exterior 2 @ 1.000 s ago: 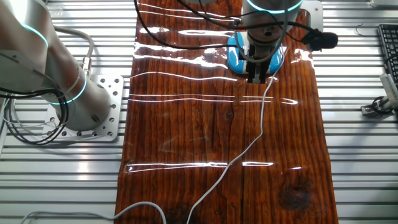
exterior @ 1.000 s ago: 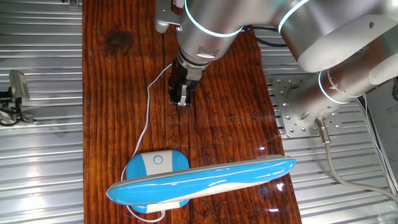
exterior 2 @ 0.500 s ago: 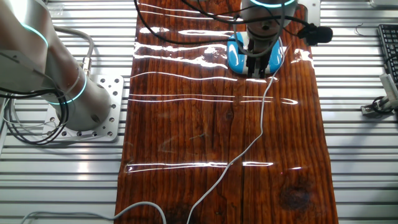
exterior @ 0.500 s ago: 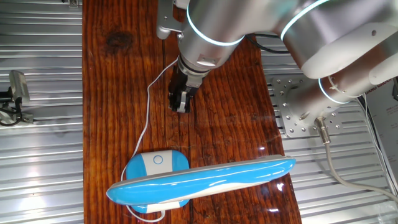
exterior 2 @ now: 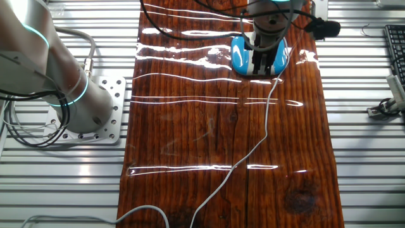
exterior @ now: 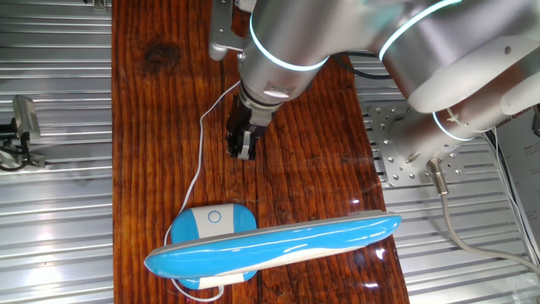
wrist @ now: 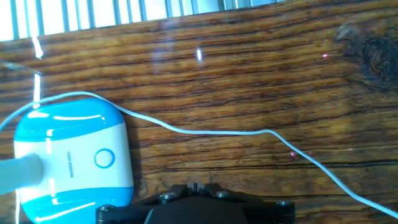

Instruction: Turn on the desk lamp by pressing the button

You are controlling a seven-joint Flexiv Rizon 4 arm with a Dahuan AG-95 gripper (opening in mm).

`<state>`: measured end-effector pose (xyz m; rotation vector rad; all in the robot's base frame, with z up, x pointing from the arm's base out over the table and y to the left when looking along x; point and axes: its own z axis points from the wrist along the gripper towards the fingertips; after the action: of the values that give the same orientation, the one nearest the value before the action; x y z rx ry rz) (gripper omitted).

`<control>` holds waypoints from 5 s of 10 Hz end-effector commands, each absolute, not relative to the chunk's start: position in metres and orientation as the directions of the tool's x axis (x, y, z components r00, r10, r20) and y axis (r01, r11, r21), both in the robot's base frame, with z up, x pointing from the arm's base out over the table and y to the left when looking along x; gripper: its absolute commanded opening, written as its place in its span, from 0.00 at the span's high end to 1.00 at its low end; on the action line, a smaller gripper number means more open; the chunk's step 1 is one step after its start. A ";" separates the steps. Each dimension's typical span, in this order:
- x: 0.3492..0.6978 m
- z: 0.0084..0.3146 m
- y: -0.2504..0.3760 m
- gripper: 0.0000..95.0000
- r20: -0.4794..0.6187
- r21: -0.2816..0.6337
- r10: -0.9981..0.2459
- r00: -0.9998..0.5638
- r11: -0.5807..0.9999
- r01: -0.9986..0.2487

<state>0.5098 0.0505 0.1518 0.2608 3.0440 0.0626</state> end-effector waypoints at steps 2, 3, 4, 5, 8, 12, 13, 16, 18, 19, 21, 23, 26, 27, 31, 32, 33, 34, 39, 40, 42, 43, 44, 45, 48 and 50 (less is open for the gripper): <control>0.508 0.151 0.053 1.00 -0.084 0.042 0.177 -0.981 0.984 0.174; 0.508 0.151 0.054 1.00 -0.085 0.043 0.181 -0.980 0.983 0.178; 0.508 0.151 0.055 1.00 -0.085 0.042 0.183 -0.979 0.983 0.180; 0.508 0.151 0.056 1.00 -0.087 0.045 0.187 -0.979 0.982 0.183; 0.509 0.151 0.062 1.00 -0.087 0.044 0.196 -0.977 0.980 0.193; 0.510 0.151 0.065 1.00 -0.098 0.044 0.181 -0.979 0.983 0.178; 0.510 0.151 0.065 1.00 -0.103 0.045 0.181 -0.978 0.983 0.178; 0.510 0.151 0.065 1.00 -0.132 0.055 0.202 -0.971 0.979 0.196; 0.510 0.151 0.065 1.00 -0.146 0.059 0.228 -0.963 0.973 0.221; 0.510 0.151 0.065 1.00 -0.145 0.058 0.231 -0.962 0.973 0.225; 0.510 0.151 0.065 1.00 -0.141 0.063 0.242 -0.960 0.970 0.235; 0.510 0.150 0.065 1.00 -0.108 0.073 0.228 -0.968 0.973 0.221; 0.510 0.146 0.065 1.00 -0.089 0.069 0.210 -0.974 0.977 0.204; 0.510 0.145 0.065 1.00 -0.068 0.070 0.205 -0.976 0.977 0.201; 0.509 0.145 0.065 1.00 -0.058 0.071 0.210 -0.976 0.976 0.206; 0.509 0.145 0.065 1.00 -0.057 0.071 0.210 -0.976 0.976 0.206; 0.509 0.145 0.065 1.00 -0.056 0.073 0.211 -0.976 0.976 0.207; 0.509 0.145 0.065 1.00 -0.055 0.070 0.215 -0.975 0.975 0.211; 0.509 0.145 0.065 1.00 -0.020 0.057 0.245 -0.969 0.968 0.244; 0.509 0.145 0.065 1.00 -0.009 0.054 0.245 -0.970 0.968 0.244; 0.509 0.145 0.065 1.00 -0.002 0.050 0.246 -0.969 0.968 0.245; 0.509 0.145 0.065 1.00 0.002 0.052 0.243 -0.970 0.969 0.242; 0.509 0.145 0.065 1.00 0.001 0.053 0.231 -0.973 0.972 0.231; 0.509 0.145 0.065 1.00 0.010 0.052 0.195 -0.981 0.979 0.196; 0.509 0.145 0.065 1.00 0.029 0.056 0.167 -0.986 0.984 0.168; 0.509 0.145 0.065 1.00 0.049 0.061 0.110 -0.993 0.992 0.113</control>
<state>0.5103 0.0648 0.1442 0.2081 3.1718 0.0954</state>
